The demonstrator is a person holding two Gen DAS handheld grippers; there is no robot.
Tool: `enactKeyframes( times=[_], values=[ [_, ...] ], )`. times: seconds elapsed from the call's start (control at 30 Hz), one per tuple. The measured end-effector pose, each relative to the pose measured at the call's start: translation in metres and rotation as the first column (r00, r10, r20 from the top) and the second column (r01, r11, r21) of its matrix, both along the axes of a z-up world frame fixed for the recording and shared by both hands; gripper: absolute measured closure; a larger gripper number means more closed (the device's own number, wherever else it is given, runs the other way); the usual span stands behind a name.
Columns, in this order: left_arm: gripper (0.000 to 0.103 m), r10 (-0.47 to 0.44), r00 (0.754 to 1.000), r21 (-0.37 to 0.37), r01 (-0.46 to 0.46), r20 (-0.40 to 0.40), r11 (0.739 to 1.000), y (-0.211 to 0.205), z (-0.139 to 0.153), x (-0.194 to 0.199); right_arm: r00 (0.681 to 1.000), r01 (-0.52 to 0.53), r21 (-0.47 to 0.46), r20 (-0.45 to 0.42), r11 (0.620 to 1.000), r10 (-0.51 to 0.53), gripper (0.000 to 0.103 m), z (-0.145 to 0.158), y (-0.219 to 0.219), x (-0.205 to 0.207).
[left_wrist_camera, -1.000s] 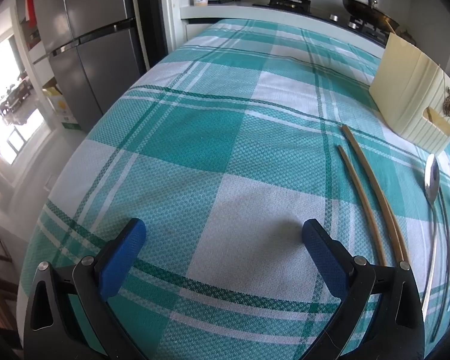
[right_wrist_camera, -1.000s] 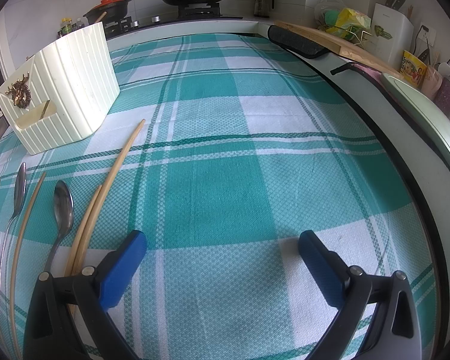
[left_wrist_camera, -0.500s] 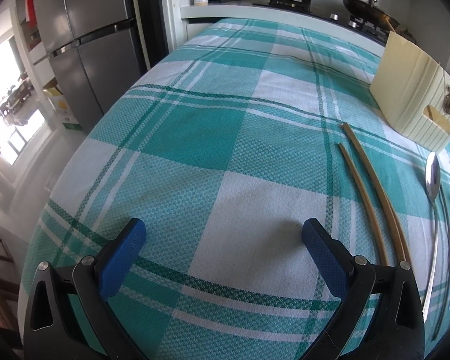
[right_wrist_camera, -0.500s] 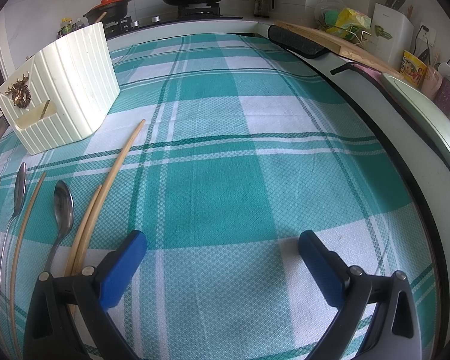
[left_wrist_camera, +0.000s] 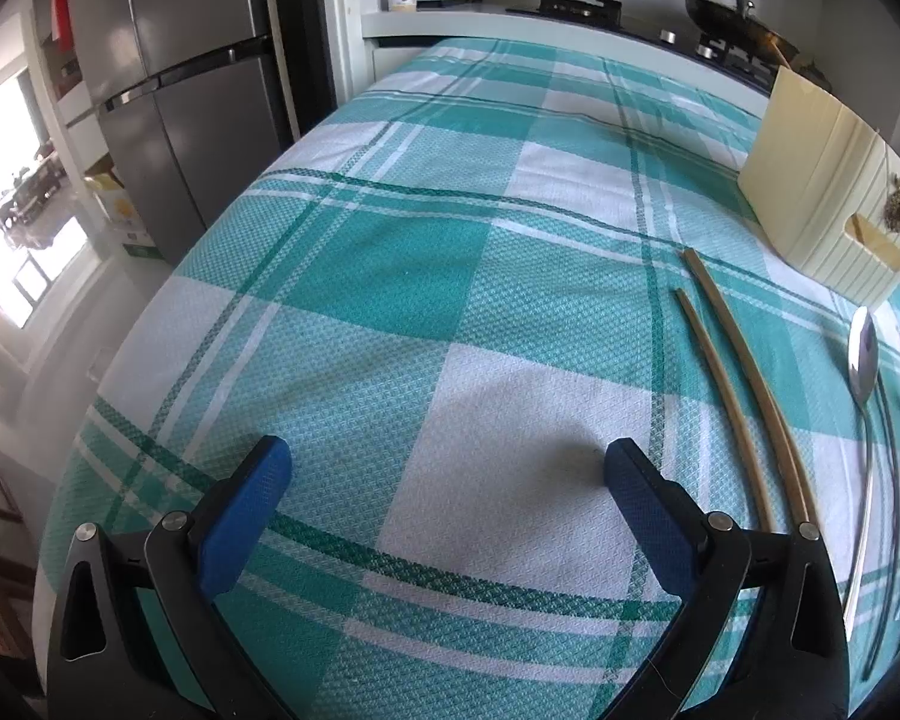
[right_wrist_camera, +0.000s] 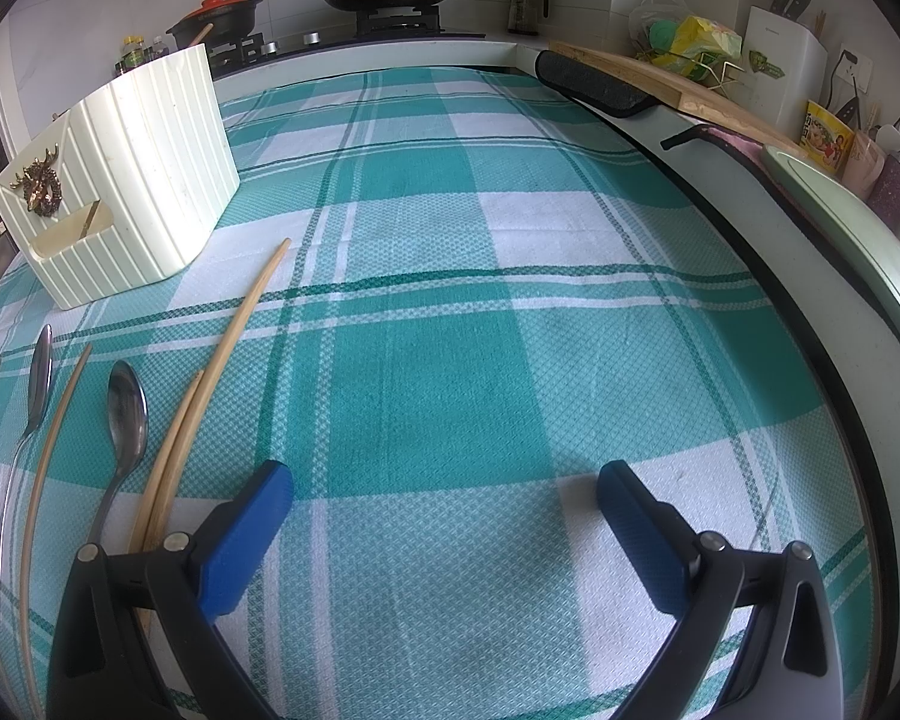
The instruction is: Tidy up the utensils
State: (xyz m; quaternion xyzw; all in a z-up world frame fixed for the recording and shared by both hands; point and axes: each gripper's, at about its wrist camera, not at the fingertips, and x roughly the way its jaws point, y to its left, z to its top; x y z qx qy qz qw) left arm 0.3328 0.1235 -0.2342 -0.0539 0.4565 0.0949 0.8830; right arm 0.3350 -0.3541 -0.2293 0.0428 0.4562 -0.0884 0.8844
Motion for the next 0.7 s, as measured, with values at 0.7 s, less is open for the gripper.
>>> enactKeyframes(
  times=[0.7],
  values=[
    [0.000, 0.006, 1.000, 0.006, -0.006, 0.000, 1.000, -0.0003, -0.0003, 0.0003, 1.000, 0.001, 0.000, -0.001, 1.000, -0.001, 0.000, 0.0003, 0.0009, 0.0002]
  ],
)
